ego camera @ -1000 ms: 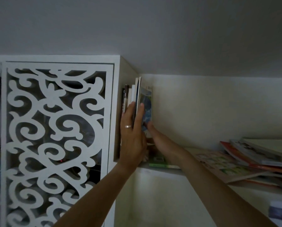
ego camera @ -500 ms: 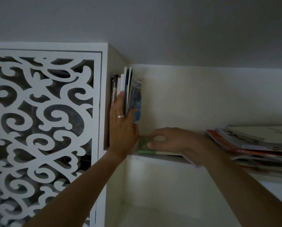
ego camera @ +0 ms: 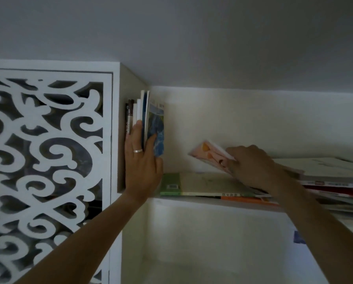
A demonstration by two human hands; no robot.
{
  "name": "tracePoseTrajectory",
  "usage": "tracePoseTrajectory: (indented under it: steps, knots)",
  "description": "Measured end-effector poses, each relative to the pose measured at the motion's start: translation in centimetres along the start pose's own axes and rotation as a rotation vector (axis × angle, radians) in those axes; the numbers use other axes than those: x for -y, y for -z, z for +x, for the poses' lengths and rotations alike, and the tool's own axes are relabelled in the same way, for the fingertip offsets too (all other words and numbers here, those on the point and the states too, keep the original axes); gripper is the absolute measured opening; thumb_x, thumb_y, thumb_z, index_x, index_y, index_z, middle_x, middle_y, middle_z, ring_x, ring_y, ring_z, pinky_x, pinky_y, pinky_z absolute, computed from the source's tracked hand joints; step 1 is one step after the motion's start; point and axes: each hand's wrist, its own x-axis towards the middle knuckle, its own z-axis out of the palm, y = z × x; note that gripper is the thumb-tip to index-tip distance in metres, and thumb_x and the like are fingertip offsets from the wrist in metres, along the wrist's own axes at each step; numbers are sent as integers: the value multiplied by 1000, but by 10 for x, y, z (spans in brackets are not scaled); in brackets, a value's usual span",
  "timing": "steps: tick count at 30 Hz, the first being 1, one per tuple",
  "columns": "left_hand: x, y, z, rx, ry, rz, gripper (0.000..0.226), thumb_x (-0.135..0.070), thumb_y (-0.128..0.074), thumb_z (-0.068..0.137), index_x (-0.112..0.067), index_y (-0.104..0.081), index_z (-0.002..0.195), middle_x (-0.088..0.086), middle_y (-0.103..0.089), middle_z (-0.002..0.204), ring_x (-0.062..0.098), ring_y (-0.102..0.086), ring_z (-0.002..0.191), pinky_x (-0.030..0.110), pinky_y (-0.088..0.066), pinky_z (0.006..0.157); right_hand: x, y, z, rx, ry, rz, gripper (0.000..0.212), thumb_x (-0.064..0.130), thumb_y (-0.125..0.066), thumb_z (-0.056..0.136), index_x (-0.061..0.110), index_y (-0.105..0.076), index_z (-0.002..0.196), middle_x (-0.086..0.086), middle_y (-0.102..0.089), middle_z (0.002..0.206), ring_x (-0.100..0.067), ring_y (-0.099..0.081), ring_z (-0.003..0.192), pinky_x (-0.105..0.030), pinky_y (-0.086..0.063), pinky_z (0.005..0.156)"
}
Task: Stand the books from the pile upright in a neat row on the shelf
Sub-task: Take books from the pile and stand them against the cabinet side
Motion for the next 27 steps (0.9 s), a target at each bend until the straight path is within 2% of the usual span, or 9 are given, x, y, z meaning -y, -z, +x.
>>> tracePoseTrajectory:
  steps: [3,6,9,10,12,16,19,23,27]
  knots:
    - [0,1,0,-1,3,-25,54,-18,-54,96,-7,-51,148,20,-17,169,35,-18,157,58,-21,124,34,-24,18,-282,-55,284,28,37,-47,105,15,-63,108,-6,-65,90,-22,-59,72,-25,-41,53]
    - [0,1,0,-4,24,-55,49,-23,-46,102,-9,-52,149,17,-17,170,29,-15,159,55,-17,127,77,-35,36,-363,-127,746,30,33,-48,107,11,-68,113,-2,-72,106,-14,-70,82,-6,-45,51]
    - [-1,3,2,-5,27,-57,49,-28,-41,106,-9,-52,149,16,-19,170,27,-16,159,52,-18,127,117,-46,54,-393,-137,984,24,33,-51,106,19,-70,103,3,-75,97,-5,-68,71,-18,-58,62]
    - [-1,4,3,-14,21,-35,50,-29,-39,106,-9,-52,150,16,-21,169,27,-18,158,51,-19,127,128,-49,58,-415,-107,1003,25,35,-52,105,21,-71,100,4,-75,93,-3,-68,70,-23,-60,66]
    - [-1,6,3,-23,19,-29,51,-31,-35,107,-11,-49,153,15,-22,169,26,-20,158,50,-20,127,145,-53,61,-443,-9,979,27,38,-52,104,23,-74,107,9,-74,92,4,-66,73,-10,-51,66]
    - [1,9,4,-9,-1,-93,54,-31,-31,108,-12,-40,157,13,-18,170,25,-16,159,55,-22,125,154,-59,62,-403,81,972,28,36,-52,105,27,-69,126,12,-73,113,3,-67,93,-2,-48,76]
    - [2,5,4,-21,-26,-54,57,-21,-46,103,-6,-38,157,19,-17,169,29,-15,159,57,-23,124,147,-67,60,-319,108,958,26,35,-56,103,30,-66,127,17,-70,118,4,-65,102,-4,-47,82]
    - [-1,3,3,-65,-16,-2,79,-18,-73,89,-6,-36,158,24,-22,166,35,-22,156,58,-28,120,143,-86,50,-138,125,887,28,31,-54,104,30,-64,130,10,-72,120,0,-64,94,-1,-42,70]
    - [2,-2,1,-47,-97,59,70,-15,-77,84,-11,-54,149,30,-20,165,41,-19,156,60,-27,121,130,-80,41,59,138,700,33,39,-39,109,32,-60,134,0,-71,119,-7,-61,83,-7,-40,62]
